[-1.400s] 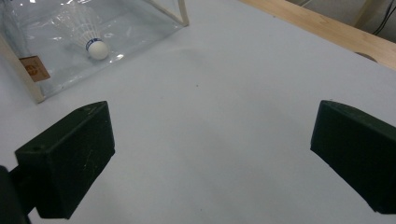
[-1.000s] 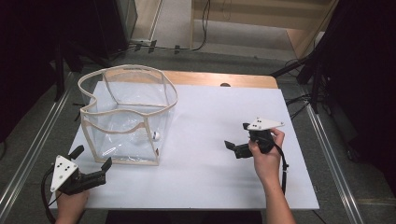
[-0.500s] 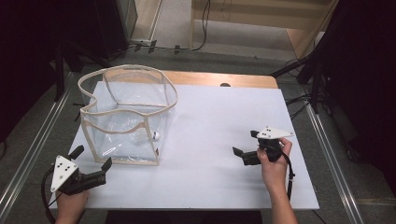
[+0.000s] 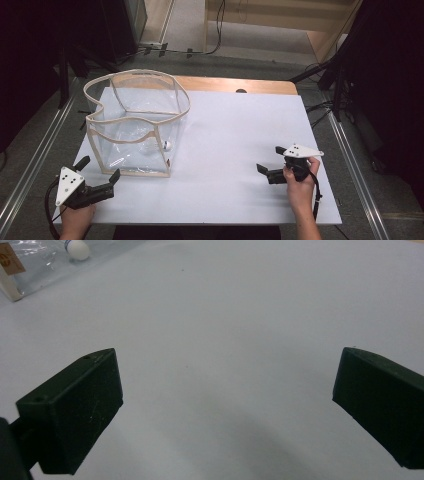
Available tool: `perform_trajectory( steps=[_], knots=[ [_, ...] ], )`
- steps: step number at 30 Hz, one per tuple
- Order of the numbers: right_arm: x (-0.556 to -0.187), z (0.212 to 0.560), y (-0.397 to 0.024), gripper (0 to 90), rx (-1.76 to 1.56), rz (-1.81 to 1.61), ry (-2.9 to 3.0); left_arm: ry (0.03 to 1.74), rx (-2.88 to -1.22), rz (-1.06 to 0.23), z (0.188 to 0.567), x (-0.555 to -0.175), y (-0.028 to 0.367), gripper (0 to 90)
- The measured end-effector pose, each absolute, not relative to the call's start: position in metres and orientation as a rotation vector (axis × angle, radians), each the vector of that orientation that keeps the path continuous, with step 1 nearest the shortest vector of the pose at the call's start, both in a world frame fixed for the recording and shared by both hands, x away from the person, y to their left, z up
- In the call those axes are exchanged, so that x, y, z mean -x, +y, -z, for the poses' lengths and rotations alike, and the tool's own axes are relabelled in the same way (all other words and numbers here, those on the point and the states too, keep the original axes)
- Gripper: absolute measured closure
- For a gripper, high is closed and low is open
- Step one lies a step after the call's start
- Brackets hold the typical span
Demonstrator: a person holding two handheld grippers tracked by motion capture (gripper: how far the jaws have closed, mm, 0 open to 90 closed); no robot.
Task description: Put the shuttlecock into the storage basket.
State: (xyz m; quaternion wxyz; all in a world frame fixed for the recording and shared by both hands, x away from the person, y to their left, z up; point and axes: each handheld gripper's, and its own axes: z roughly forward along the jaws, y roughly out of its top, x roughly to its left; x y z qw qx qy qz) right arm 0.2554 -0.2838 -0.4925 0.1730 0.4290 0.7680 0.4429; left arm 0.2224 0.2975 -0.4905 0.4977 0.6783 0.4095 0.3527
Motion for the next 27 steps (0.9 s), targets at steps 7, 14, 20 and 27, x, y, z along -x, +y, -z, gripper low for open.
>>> perform_trajectory(
  steps=[7, 14, 20, 27],
  knots=[
    [-0.248, 0.499, -0.295, 0.0, -1.240, -1.257, 2.163, 0.990, -1.643, -0.855, 0.491, -0.222, 0.298, 0.0],
    [-0.242, 0.504, -0.306, 0.0, -1.266, -1.260, 2.139, 0.993, -1.642, -0.855, 0.490, -0.223, 0.298, 0.0],
    [-0.236, 0.505, -0.314, 0.0, -1.269, -1.255, 2.125, 0.993, -1.643, -0.855, 0.490, -0.223, 0.298, 0.0],
    [-0.230, 0.509, -0.323, 0.0, -1.283, -1.258, 2.107, 0.991, -1.635, -0.850, 0.491, -0.222, 0.299, 0.0]
  ],
)
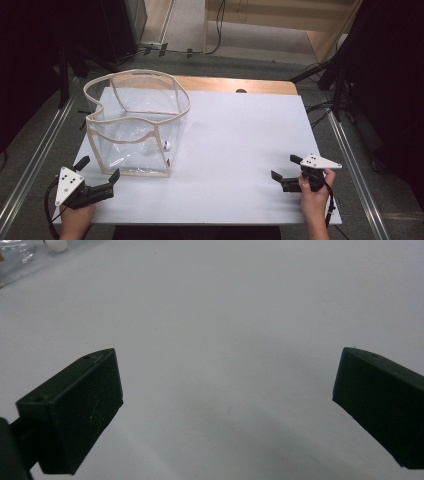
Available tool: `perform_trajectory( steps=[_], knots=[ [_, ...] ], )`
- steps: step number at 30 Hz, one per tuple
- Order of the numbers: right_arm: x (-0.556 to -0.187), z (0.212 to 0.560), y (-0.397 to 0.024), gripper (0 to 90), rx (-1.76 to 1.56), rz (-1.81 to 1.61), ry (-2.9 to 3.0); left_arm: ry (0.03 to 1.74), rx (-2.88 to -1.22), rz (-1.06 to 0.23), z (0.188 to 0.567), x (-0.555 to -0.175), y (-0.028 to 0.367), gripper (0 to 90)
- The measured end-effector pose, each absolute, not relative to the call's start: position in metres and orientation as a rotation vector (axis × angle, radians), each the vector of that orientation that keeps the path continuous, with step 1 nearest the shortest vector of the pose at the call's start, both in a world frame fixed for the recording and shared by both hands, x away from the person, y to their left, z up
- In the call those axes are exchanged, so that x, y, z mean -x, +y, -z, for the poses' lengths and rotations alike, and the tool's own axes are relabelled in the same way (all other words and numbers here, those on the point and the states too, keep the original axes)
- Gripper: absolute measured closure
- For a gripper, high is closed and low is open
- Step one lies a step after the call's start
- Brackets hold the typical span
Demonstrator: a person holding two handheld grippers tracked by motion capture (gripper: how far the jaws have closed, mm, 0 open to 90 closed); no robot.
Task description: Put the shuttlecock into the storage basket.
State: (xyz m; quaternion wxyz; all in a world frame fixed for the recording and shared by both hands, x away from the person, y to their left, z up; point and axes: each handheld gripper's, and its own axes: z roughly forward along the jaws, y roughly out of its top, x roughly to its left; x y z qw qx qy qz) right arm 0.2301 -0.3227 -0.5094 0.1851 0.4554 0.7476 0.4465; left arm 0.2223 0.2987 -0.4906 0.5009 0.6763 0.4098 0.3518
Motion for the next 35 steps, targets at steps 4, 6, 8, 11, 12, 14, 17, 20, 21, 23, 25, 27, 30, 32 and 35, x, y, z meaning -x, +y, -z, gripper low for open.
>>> perform_trajectory(
  steps=[4, 6, 8, 11, 12, 14, 17, 20, 21, 23, 25, 27, 30, 32, 35],
  knots=[
    [-0.227, 0.512, -0.327, 0.0, -1.295, -1.259, 2.097, 0.991, -1.637, -0.850, 0.491, -0.223, 0.299, 0.0],
    [-0.226, 0.513, -0.330, 0.0, -1.289, -1.265, 2.094, 0.991, -1.635, -0.851, 0.491, -0.222, 0.299, 0.0],
    [-0.224, 0.514, -0.332, 0.0, -1.295, -1.257, 2.089, 0.992, -1.635, -0.848, 0.491, -0.222, 0.299, 0.0],
    [-0.220, 0.515, -0.337, 0.0, -1.292, -1.271, 2.074, 0.995, -1.633, -0.846, 0.491, -0.222, 0.299, 0.0],
    [-0.219, 0.516, -0.339, 0.0, -1.299, -1.273, 2.069, 0.993, -1.634, -0.848, 0.491, -0.222, 0.299, 0.0],
    [-0.216, 0.517, -0.343, 0.0, -1.308, -1.277, 2.061, 0.992, -1.633, -0.854, 0.491, -0.222, 0.298, 0.0],
    [-0.213, 0.518, -0.347, 0.0, -1.319, -1.297, 2.032, 0.989, -1.639, -0.855, 0.491, -0.222, 0.298, 0.0],
    [-0.211, 0.517, -0.352, 0.0, -1.322, -1.306, 2.001, 0.990, -1.634, -0.854, 0.491, -0.222, 0.298, 0.0],
    [-0.209, 0.516, -0.354, 0.0, -1.325, -1.316, 1.985, 0.991, -1.634, -0.852, 0.491, -0.222, 0.299, 0.0],
    [-0.207, 0.515, -0.358, 0.0, -1.335, -1.331, 1.959, 0.991, -1.632, -0.850, 0.491, -0.222, 0.299, 0.0],
    [-0.204, 0.515, -0.362, 0.0, -1.338, -1.338, 1.937, 0.992, -1.632, -0.850, 0.491, -0.222, 0.299, 0.0],
    [-0.203, 0.515, -0.365, 0.0, -1.341, -1.343, 1.931, 0.992, -1.631, -0.849, 0.491, -0.222, 0.299, 0.0],
    [-0.202, 0.516, -0.367, 0.0, -1.344, -1.352, 1.916, 0.993, -1.631, -0.846, 0.490, -0.222, 0.299, 0.0],
    [-0.202, 0.516, -0.368, 0.0, -1.343, -1.358, 1.912, 0.994, -1.629, -0.846, 0.490, -0.222, 0.299, 0.0],
    [-0.202, 0.516, -0.367, 0.0, -1.343, -1.354, 1.910, 0.992, -1.633, -0.847, 0.490, -0.222, 0.299, 0.0]
  ],
)
